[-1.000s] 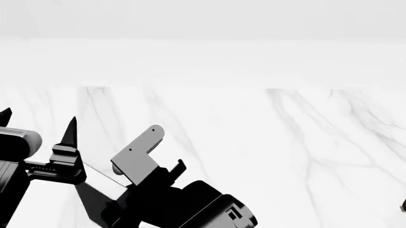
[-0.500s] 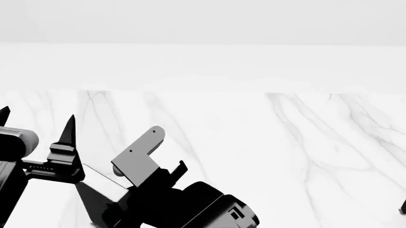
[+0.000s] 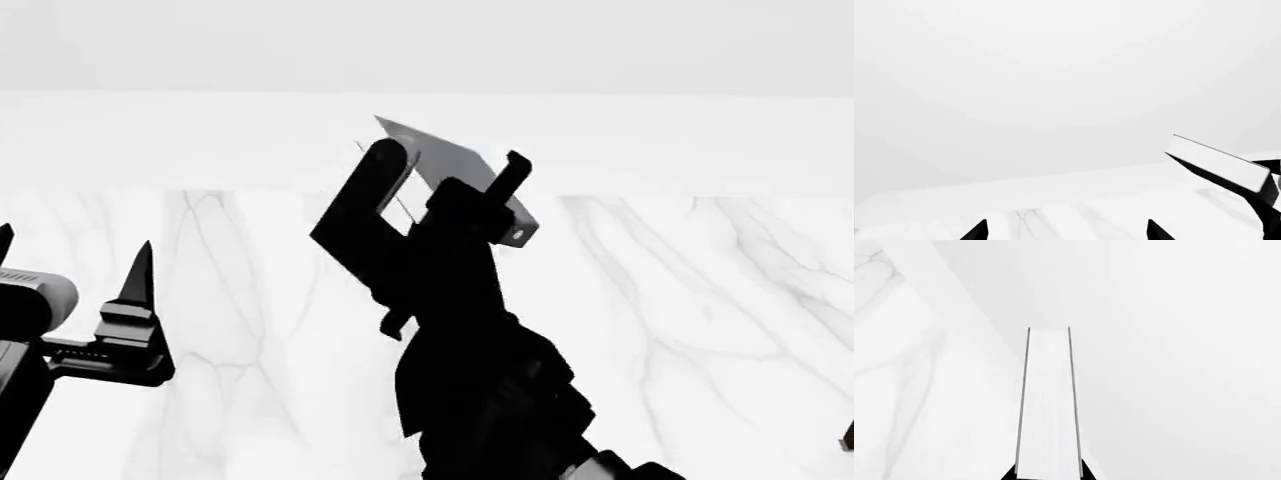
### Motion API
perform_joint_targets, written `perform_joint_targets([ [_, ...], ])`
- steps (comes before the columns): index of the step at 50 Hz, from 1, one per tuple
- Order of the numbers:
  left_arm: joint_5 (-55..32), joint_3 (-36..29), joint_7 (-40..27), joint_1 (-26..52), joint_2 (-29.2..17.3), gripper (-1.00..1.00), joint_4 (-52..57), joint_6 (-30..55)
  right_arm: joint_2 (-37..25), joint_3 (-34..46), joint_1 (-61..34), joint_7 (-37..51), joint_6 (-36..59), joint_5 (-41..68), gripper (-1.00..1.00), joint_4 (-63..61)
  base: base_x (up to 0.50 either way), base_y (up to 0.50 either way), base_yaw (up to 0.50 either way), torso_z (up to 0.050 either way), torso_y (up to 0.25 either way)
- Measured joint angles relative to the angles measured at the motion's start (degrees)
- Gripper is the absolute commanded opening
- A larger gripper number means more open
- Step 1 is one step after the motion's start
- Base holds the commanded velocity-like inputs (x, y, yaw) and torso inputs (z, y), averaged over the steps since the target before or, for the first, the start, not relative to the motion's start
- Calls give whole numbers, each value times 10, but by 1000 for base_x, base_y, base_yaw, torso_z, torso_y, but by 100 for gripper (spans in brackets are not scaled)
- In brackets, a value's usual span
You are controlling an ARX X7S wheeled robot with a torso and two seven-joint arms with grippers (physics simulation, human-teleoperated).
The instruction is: Pick up the book on the left and place it on top of the shelf.
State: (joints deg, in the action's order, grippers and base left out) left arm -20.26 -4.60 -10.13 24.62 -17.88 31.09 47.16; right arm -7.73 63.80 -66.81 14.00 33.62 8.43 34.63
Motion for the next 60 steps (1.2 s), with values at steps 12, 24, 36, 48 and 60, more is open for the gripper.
perform_joint_targets([
  [12,-3,1,-3,-2,-3,100,2,0,32,71,-62,126,-26,-110,-100,168,0,0,0,0,2],
  [24,-6,1,-5,-1,-6,100,6,3,39,130,-130,186,14,-105,-100,333,0,0,0,0,2],
  [36,-9,2,-7,-2,-9,100,8,2,-6,137,-172,198,113,-52,-100,385,0,0,0,0,2],
  [48,-13,4,-9,-6,-11,100,11,2,-71,95,-174,199,208,-24,-100,399,0,0,0,0,1],
  [60,-16,4,-11,-8,-13,100,12,1,-133,6,-149,211,255,-3,-100,404,0,0,0,0,1],
])
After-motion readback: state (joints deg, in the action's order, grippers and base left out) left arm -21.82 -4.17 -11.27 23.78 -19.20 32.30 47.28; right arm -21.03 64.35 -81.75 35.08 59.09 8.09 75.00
